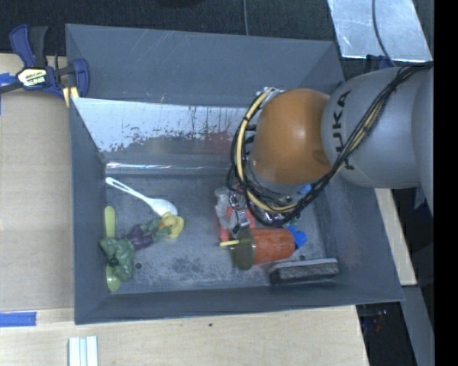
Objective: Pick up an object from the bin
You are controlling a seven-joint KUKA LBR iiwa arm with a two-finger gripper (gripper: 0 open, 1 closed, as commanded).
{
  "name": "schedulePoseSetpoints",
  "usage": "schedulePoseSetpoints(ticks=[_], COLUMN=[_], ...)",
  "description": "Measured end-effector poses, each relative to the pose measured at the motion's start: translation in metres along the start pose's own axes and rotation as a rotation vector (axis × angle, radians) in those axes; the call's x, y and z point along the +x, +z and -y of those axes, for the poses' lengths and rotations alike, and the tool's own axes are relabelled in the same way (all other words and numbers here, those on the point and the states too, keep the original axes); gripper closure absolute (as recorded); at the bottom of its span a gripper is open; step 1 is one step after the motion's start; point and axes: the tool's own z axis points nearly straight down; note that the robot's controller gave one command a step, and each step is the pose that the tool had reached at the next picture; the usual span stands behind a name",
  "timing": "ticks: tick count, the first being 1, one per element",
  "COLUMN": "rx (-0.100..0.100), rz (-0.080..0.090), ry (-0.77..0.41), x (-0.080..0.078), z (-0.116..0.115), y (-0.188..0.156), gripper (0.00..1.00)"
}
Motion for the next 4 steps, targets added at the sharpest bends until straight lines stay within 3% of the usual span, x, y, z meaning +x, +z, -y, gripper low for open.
schedulePoseSetpoints(ticks=[1, 2, 3, 4], rx=[-0.001, -0.002, -0.002, 0.000], rz=[-0.003, -0.003, -0.002, 0.003], ry=[0.140, 0.141, 0.166, 0.135], x=[0.029, 0.029, 0.019, 0.029], z=[0.062, 0.061, 0.059, 0.053], y=[-0.014, -0.014, 0.017, 0.001], gripper=[0.00, 0.00, 0.00, 1.00])
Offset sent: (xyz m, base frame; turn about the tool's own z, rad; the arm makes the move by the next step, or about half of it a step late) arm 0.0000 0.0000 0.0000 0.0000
